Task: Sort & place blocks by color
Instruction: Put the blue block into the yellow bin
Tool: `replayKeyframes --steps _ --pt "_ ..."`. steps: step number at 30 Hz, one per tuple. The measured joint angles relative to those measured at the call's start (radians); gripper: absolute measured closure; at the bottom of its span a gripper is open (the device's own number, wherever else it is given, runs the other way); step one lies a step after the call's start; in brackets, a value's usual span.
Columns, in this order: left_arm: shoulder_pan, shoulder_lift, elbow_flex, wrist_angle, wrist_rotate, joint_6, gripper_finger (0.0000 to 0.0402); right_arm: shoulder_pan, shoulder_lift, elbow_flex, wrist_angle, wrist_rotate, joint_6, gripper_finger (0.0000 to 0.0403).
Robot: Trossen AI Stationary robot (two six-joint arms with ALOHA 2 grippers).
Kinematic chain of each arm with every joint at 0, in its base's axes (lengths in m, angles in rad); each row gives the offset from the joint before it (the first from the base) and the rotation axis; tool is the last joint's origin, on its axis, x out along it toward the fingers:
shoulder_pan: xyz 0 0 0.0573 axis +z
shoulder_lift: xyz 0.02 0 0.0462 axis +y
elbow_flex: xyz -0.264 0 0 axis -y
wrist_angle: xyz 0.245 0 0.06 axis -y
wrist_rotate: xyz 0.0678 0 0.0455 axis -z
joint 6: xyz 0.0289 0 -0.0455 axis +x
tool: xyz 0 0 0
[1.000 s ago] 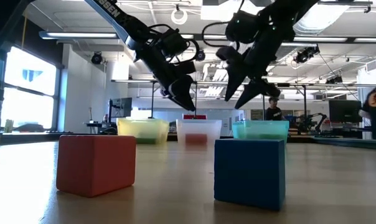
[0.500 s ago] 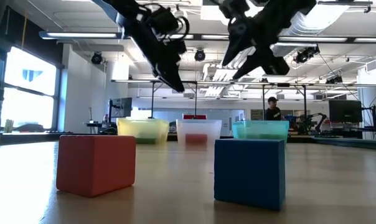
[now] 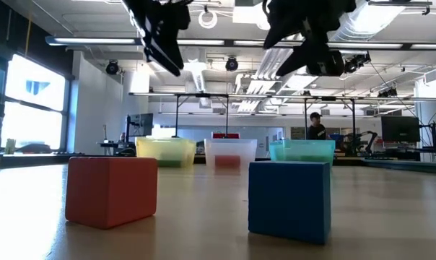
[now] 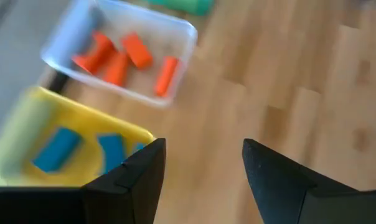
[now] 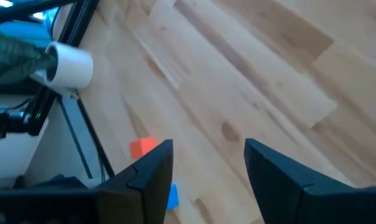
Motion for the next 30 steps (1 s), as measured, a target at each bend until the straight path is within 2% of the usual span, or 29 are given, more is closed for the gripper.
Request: replayKeyframes --steps 7,14,21,26,30 --pt "-0.102 -0.039 0.000 -0.120 0.096 -0.178 0.0202 0.070 0.000 0.000 -0.011 -0.017 0.005 0.0202" --pt "-0.215 -0.033 -0.001 -0.180 0.097 -0.347 0.0202 0.163 0.001 0.000 0.021 -0.018 0.040 0.0201" --pt "-0.332 -0.033 -0.001 -0.179 0.097 -0.465 0.0202 0.254 0.001 0.001 0.163 0.070 0.052 0.0202" --pt "-0.396 -0.033 -0.001 -0.178 0.097 -0.523 0.0202 0.305 0.014 0.089 0.126 0.151 0.010 0.0214" --pt "-0.430 -0.033 -0.001 -0.177 0.089 -0.538 0.0202 0.322 0.039 0.173 0.046 0.173 -0.043 0.0226"
